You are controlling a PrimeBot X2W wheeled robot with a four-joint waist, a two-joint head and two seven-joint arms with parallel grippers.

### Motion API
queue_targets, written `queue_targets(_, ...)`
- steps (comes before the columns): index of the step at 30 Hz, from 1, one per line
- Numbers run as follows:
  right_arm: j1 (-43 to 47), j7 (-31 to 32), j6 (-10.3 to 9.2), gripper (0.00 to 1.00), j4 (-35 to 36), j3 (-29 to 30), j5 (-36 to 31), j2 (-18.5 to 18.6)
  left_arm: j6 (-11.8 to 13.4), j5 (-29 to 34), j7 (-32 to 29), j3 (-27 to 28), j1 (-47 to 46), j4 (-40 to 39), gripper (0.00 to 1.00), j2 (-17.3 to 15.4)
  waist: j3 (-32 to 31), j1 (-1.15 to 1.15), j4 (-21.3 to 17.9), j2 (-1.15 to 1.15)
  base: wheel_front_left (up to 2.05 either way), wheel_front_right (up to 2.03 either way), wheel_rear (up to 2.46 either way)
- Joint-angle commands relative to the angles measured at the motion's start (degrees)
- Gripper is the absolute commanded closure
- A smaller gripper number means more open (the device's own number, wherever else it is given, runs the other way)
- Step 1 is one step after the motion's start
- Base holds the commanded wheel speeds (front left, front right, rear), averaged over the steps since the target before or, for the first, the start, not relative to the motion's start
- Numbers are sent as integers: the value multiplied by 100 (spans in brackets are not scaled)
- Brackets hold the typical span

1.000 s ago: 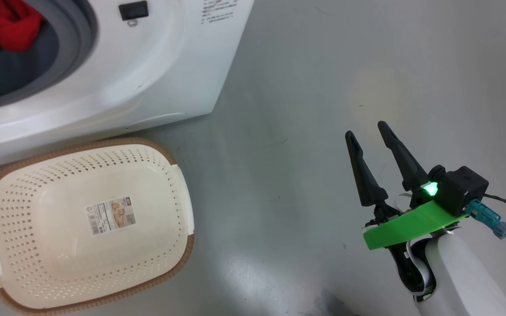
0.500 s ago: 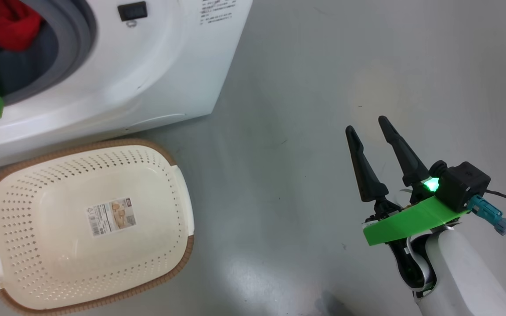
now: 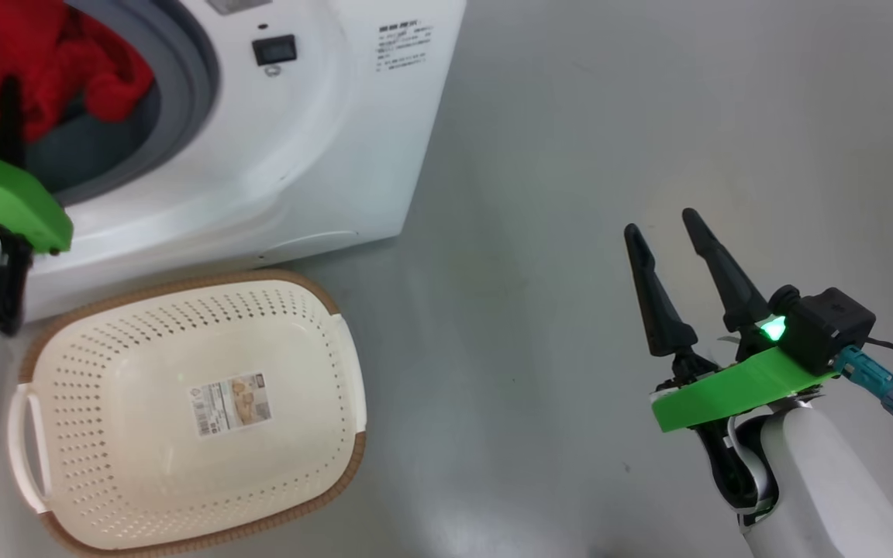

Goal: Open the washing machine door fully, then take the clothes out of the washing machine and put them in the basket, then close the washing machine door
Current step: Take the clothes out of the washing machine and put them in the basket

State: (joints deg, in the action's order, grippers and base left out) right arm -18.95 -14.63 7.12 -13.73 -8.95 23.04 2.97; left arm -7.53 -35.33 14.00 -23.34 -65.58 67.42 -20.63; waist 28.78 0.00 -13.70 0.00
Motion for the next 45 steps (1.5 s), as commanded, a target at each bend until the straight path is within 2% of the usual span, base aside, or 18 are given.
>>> queue_targets(1,168,-37,36,0,95,-31,-76,-9,5,-114,91,130,184,-277,100,-232,-198,0,138,0,0,0,0)
queue_targets(4,200,-37,36,0,89,-3,-99,-9,5,-121,95,232,331,-573,100,-269,-275,0,175,0,0,0,0)
queue_targets(10,335,-37,36,0,61,71,-179,-9,11,92,98,825,943,-1424,100,-250,-530,0,277,0,0,0,0)
queue_targets(19,518,-37,36,0,-23,138,-253,-9,15,706,99,1791,1781,-2482,100,63,-910,0,416,0,0,0,0)
queue_targets(24,609,-37,36,0,-47,170,-283,-9,9,967,99,2153,2153,-3056,100,244,-1067,0,473,0,0,0,0)
queue_targets(45,733,-37,36,0,-59,246,-334,-9,5,1351,99,2996,3480,-5831,100,747,-1264,0,651,0,0,0,0)
